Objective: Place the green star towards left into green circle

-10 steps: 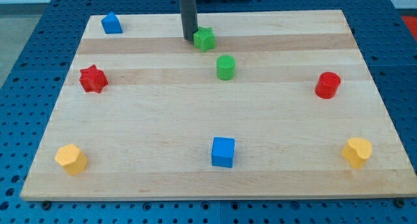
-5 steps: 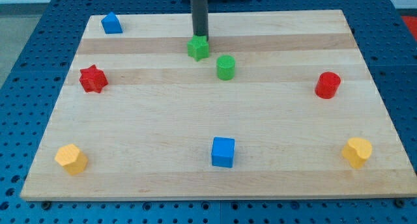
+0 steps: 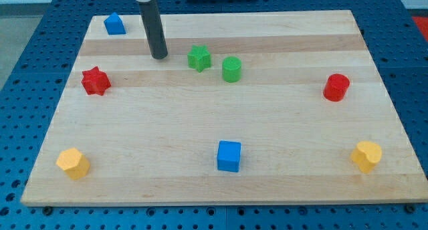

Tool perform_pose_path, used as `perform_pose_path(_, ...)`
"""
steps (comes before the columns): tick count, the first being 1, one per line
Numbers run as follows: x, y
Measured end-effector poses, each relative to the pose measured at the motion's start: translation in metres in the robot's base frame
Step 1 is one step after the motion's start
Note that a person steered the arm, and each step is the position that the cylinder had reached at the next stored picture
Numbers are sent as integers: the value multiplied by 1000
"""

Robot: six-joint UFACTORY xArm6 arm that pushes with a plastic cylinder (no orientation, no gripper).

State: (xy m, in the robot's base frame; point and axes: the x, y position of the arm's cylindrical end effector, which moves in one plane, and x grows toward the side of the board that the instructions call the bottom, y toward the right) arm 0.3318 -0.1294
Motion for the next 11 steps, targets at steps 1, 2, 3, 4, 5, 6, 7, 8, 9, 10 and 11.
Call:
perform_pose_path(1, 25, 13)
perform_pose_path(2, 16, 17)
perform_pose_path(3, -22, 16)
perform_pose_path(4, -42, 30)
perform_pose_path(5, -30, 58)
perform_pose_path(6, -7, 71)
perform_pose_path(7, 4, 74)
perform_pose_path(8, 4, 77)
perform_pose_path(9, 7, 94)
perform_pose_path(10, 8, 107)
perform_pose_path(11, -26, 111)
